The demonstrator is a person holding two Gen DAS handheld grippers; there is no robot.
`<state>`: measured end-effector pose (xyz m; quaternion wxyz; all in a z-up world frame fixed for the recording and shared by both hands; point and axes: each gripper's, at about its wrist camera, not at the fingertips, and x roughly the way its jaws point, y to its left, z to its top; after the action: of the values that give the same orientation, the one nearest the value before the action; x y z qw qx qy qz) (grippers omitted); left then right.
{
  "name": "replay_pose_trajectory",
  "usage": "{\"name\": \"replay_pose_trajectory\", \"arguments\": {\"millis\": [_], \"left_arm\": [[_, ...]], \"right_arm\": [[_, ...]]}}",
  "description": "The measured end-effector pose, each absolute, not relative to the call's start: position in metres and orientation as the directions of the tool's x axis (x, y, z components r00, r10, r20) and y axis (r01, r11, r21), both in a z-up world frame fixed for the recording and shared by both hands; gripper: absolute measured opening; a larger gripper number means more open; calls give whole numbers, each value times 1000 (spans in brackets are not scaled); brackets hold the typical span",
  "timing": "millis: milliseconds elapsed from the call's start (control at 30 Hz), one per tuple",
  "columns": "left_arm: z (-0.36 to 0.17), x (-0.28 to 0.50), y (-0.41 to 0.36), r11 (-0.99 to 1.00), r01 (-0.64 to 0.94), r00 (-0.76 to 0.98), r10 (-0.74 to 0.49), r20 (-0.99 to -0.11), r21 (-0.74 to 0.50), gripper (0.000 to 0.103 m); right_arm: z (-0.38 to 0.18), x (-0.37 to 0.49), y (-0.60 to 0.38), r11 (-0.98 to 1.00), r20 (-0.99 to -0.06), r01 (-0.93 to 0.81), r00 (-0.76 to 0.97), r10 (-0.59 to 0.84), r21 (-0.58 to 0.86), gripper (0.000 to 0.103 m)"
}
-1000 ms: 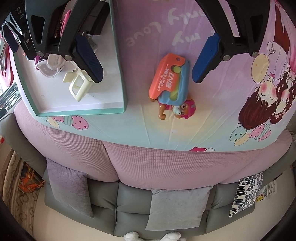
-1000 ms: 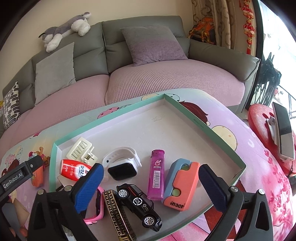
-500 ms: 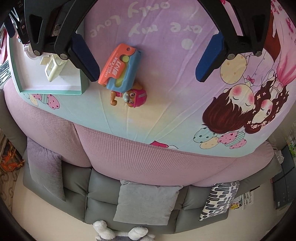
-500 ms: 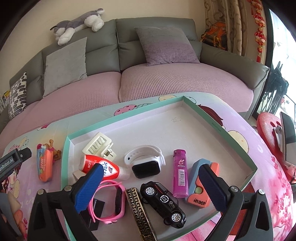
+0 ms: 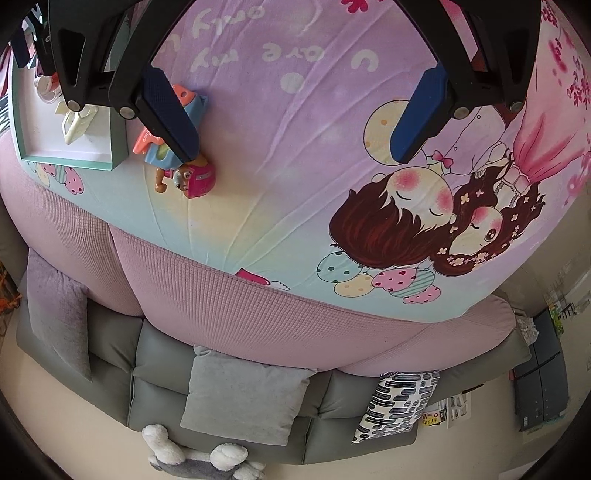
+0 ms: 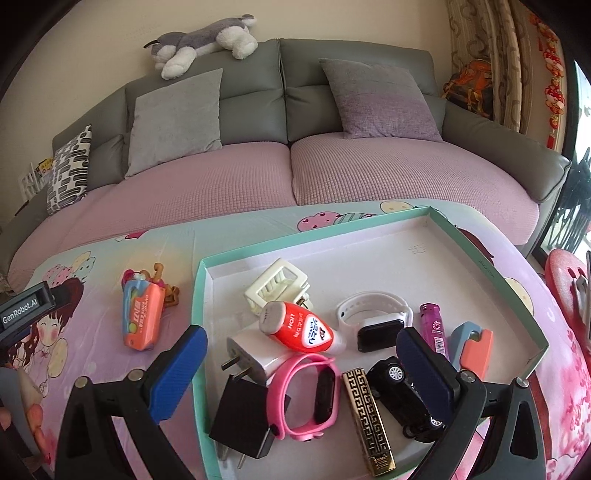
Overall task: Organize rigid objects
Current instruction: 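Move the left tool to the orange-blue folding toy and close on it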
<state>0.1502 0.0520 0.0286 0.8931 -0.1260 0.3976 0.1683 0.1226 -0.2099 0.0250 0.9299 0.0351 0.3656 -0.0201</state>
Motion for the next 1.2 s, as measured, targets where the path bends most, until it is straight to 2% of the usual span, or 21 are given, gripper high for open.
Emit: {"name": "replay_pose_trajectory", "arguments": {"millis": [467,700,1200], "left_arm": [[23,143,68,911,-398,629,182,-756,-112,103],[5,162,50,945,-313,604,117,-788,-100,103],[-7,179,14,982,-149,608,-2,-794,-116,103]], "right_arm": [[17,124,-179,999,-695,-7,718,38,47,103],[17,124,-177,999,-694,-8,719,28,32,103],[23,126,-182,1000,-691,13,723,-7,3,103]]}}
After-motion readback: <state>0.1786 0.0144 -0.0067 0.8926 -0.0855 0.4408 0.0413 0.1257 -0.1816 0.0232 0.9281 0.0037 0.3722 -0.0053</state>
